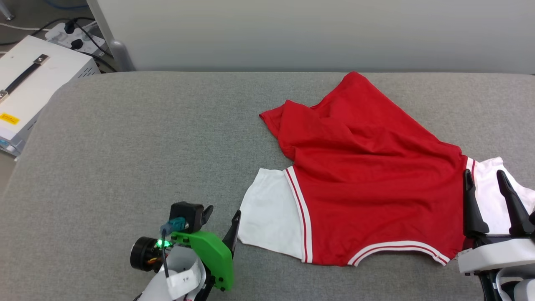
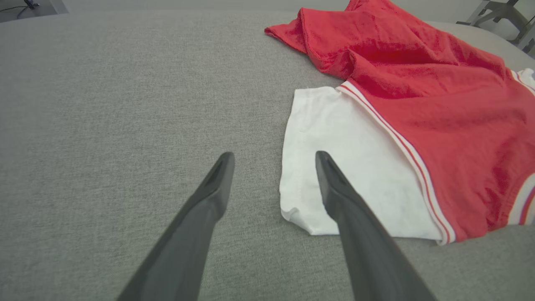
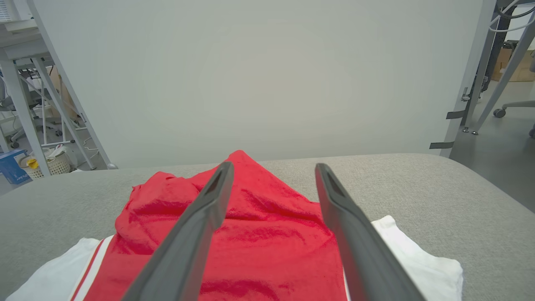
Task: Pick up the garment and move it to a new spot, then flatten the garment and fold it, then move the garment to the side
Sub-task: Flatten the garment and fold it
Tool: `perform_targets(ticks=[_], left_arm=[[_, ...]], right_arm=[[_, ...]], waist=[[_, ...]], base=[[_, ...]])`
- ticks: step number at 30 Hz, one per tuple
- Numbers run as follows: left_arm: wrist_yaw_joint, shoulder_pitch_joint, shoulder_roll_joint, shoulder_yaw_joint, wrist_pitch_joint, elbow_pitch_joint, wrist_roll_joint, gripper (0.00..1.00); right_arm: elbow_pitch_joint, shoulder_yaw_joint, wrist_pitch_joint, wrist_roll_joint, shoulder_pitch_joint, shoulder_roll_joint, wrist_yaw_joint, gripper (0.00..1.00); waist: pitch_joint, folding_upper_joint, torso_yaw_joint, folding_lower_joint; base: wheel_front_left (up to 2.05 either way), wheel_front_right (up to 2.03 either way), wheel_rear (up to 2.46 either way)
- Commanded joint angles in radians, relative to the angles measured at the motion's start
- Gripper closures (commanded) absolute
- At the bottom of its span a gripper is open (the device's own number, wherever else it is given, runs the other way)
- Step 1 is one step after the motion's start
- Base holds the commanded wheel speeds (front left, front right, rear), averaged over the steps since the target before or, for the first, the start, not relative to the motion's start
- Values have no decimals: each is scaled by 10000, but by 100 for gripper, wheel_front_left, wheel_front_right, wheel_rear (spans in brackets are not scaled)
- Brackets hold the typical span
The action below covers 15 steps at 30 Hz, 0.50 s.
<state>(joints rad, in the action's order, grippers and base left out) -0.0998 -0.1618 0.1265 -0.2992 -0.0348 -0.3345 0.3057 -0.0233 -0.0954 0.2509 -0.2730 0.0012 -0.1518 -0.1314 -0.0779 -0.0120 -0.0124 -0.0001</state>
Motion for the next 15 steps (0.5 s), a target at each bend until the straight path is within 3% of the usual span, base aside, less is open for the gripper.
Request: perform_targets(ticks=[1, 4, 5, 11, 15], left_arm=[[76, -240, 89, -83, -644, 57, 138, 0], [168, -368, 227, -350, -2166, 124, 94, 0], [399, -421, 249, -484, -3360, 288, 110, 0], [973, -536, 485, -667, -4381, 412, -341, 0], [1023, -506, 591, -764, -4729, 235, -386, 0]], right_arm=[[-30, 3, 4, 86, -3, 9, 7, 0], [-73, 39, 7, 103, -96, 26, 7, 0], [-122, 109, 18, 114, -238, 57, 7, 0], [-189, 298, 44, 178, -416, 155, 7, 0], [-265, 313, 63, 186, -472, 176, 7, 0]], waist=[[-250, 120, 184, 1], [-455, 120, 317, 1], [-657, 120, 475, 1], [-984, 120, 791, 1], [-1128, 120, 887, 1]], base=[[0, 0, 0], [0, 0, 0], [0, 0, 0], [0, 0, 0], [0, 0, 0]])
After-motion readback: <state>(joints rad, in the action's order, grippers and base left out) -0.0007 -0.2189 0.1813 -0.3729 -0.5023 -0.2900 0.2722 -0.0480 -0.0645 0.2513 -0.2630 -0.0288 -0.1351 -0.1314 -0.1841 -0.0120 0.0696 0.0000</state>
